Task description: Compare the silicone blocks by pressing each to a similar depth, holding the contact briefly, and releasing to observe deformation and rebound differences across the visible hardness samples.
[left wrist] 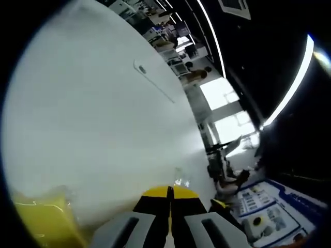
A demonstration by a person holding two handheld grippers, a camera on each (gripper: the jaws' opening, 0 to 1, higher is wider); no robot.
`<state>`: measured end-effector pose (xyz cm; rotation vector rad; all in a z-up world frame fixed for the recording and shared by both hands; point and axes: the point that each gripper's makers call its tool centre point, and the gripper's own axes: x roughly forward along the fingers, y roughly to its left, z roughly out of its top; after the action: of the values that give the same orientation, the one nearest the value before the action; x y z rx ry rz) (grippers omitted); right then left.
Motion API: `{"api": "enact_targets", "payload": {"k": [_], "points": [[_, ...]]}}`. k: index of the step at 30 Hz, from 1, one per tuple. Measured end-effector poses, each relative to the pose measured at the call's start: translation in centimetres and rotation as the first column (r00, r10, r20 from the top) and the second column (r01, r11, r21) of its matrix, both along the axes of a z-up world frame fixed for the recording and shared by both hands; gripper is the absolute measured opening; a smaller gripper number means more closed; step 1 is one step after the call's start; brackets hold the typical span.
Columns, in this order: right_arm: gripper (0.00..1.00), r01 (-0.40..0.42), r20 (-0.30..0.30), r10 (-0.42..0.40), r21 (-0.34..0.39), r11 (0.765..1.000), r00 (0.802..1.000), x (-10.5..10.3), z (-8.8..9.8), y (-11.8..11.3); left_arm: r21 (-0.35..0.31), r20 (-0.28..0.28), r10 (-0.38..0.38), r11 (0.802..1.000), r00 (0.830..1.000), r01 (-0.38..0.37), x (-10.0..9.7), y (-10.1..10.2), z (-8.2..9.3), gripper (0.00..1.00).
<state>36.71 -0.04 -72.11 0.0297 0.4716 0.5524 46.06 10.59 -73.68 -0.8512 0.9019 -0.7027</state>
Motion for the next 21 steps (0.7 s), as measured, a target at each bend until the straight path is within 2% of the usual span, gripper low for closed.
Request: {"api": "enact_targets", "payload": {"k": [6, 8, 9, 16, 21], "points": [[0.96, 0.004, 0.003, -0.004, -0.002, 1.0, 1.0, 0.0, 0.1, -0.1, 0.002, 0.034, -0.001, 1.0, 0.999, 0.001, 0.1, 0.1, 0.8, 0.0], [0.96, 0.003, 0.004, -0.003, -0.002, 1.0, 1.0, 0.0, 0.1, -0.1, 0.011, 0.064, -0.024, 1.0, 0.998, 0.024, -0.1, 0.1, 1.1, 0.0], [0.96, 0.004, 0.006, -0.004, -0.003, 1.0, 1.0, 0.0, 0.1, -0.1, 0.036, 0.086, -0.035, 0.999, 0.996, 0.032, 0.0, 0.3, 1.0, 0.0], [0.96, 0.006, 0.007, -0.006, -0.005, 1.0, 1.0, 0.0, 0.1, -0.1, 0.05, 0.136, -0.041, 0.998, 0.99, 0.035, 0.1, 0.5, 1.9, 0.0], [0.96, 0.008, 0.011, -0.008, -0.006, 1.0, 1.0, 0.1, 0.1, -0.2, 0.061, 0.198, -0.032, 0.998, 0.98, 0.021, 0.5, 1.0, 3.2, 0.0]]}}
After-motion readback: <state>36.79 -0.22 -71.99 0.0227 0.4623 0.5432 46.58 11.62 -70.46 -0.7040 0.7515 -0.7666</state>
